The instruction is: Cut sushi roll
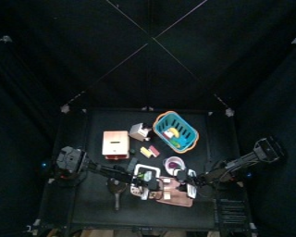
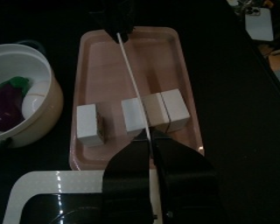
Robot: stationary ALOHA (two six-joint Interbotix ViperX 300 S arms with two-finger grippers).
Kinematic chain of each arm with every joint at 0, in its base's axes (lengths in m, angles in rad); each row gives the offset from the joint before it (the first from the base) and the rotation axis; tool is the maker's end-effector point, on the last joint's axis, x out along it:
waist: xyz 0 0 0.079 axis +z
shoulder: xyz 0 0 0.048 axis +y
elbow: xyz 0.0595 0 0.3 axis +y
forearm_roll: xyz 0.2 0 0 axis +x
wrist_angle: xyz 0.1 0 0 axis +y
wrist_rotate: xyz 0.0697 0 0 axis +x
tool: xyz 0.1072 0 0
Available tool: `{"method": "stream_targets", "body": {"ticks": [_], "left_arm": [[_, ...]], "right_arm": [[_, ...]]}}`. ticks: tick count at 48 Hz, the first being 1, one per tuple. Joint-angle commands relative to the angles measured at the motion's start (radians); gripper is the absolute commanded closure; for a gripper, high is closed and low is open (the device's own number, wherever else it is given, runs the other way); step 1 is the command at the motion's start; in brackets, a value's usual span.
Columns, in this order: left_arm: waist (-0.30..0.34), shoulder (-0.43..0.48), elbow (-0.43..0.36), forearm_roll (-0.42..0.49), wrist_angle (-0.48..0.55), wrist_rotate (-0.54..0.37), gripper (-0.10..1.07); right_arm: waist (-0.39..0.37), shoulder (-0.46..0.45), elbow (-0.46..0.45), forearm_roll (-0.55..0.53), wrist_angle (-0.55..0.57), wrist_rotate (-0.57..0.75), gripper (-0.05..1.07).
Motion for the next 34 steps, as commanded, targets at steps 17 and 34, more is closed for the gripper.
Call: {"method": "stream_targets", "body": {"ticks": [17, 34], "left_arm": [[-0.031, 0.003, -0.014, -0.014, -0.008, 0.003, 0.69], [-0.026, 0.023, -0.02, -0.014, -0.008, 0.003, 0.69]], "right_arm": [[-0.005, 0.009, 0.0, 0.003, -0.005, 0.008, 0.61], [-0.009, 0.046, 0.002, 0.003, -0.005, 0.008, 0.61]]}}
